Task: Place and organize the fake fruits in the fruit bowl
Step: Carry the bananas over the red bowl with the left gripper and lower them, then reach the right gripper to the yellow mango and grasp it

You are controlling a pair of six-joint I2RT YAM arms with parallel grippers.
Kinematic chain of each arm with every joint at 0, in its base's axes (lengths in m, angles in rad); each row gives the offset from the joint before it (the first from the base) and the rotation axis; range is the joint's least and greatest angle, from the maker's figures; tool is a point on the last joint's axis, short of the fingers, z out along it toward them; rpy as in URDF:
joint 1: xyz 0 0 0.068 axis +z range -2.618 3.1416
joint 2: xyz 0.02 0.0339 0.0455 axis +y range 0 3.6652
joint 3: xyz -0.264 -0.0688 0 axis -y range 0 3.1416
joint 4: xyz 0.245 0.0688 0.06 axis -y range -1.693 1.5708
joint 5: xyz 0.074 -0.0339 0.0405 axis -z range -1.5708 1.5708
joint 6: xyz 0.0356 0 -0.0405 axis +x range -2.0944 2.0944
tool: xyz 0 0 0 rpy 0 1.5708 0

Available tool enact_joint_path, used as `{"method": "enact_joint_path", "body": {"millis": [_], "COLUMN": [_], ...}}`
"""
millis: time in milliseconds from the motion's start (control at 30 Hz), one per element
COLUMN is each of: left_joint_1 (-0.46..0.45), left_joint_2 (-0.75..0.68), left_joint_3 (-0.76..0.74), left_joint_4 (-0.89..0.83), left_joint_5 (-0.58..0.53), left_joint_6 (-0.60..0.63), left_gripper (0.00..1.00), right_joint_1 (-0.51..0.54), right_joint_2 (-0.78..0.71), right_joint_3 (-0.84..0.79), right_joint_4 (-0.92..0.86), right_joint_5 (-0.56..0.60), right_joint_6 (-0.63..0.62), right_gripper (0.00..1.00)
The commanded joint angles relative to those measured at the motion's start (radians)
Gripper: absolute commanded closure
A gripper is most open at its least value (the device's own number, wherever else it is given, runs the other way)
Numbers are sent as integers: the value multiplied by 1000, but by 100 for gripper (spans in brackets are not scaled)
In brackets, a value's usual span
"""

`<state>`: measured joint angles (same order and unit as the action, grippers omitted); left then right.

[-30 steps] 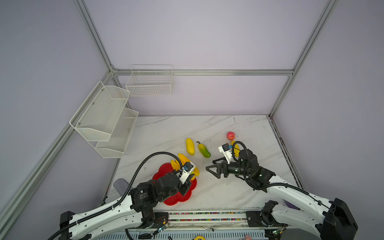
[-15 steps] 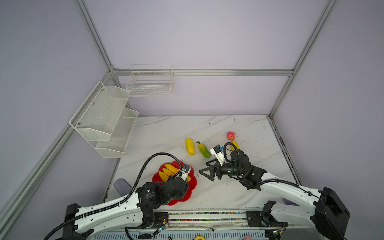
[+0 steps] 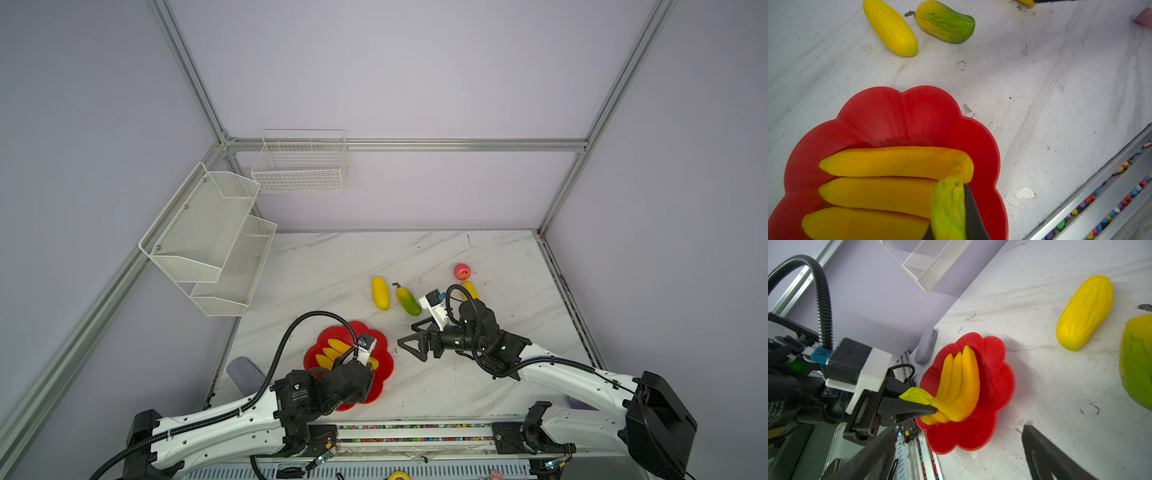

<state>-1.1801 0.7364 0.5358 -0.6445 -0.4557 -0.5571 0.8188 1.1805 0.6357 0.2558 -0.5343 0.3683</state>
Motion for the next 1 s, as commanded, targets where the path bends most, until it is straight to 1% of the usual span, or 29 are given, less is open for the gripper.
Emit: {"method": "enact_joint_path", "body": {"millis": [0, 100, 267, 300, 333, 400, 433, 533, 633, 767, 833, 867, 900, 967], "left_joint_1": [-3, -6, -7, -7, -6, -6, -8, -7, -6, -5, -6, -6, -6, -4], "left_joint_2": [26, 49, 46, 40, 32, 14, 2, -38, -79, -131, -149, -157, -164, -171], "left_joint_3": [-33, -25, -14, -13, -11, -8, -6, 2, 27, 104, 148, 174, 194, 231], "left_joint_4": [63, 64, 64, 63, 63, 63, 62, 57, 51, 52, 42, 38, 33, 23], "left_joint_5": [19, 37, 57, 61, 67, 76, 78, 74, 68, 38, -9, -35, -59, -91], "left_joint_6": [-22, -21, -8, -4, 3, 14, 21, 44, 77, 147, 174, 189, 202, 217], "left_gripper": [96, 87, 74, 70, 60, 47, 42, 36, 32, 26, 19, 4, 0, 0], "right_joint_1": [4, 5, 4, 5, 5, 4, 5, 5, 3, 0, 0, -1, -2, -1], "right_joint_2": [-5, -7, 14, 23, 33, 47, 55, 83, 138, 286, 381, 441, 505, 617], "right_joint_3": [22, 27, 36, 39, 43, 51, 56, 87, 142, 315, 423, 486, 554, 662], "right_joint_4": [20, 10, -14, -18, -22, -31, -31, -39, -58, -150, -192, -221, -250, -295], "right_joint_5": [12, 20, 77, 86, 94, 107, 118, 169, 252, 401, 455, 473, 486, 512], "right_joint_6": [-8, -10, 3, 3, 3, -1, -1, 8, 19, -49, -93, -118, -141, -171], "right_gripper": [3, 3, 3, 3, 3, 3, 3, 3, 3, 3, 3, 3, 3, 3]}}
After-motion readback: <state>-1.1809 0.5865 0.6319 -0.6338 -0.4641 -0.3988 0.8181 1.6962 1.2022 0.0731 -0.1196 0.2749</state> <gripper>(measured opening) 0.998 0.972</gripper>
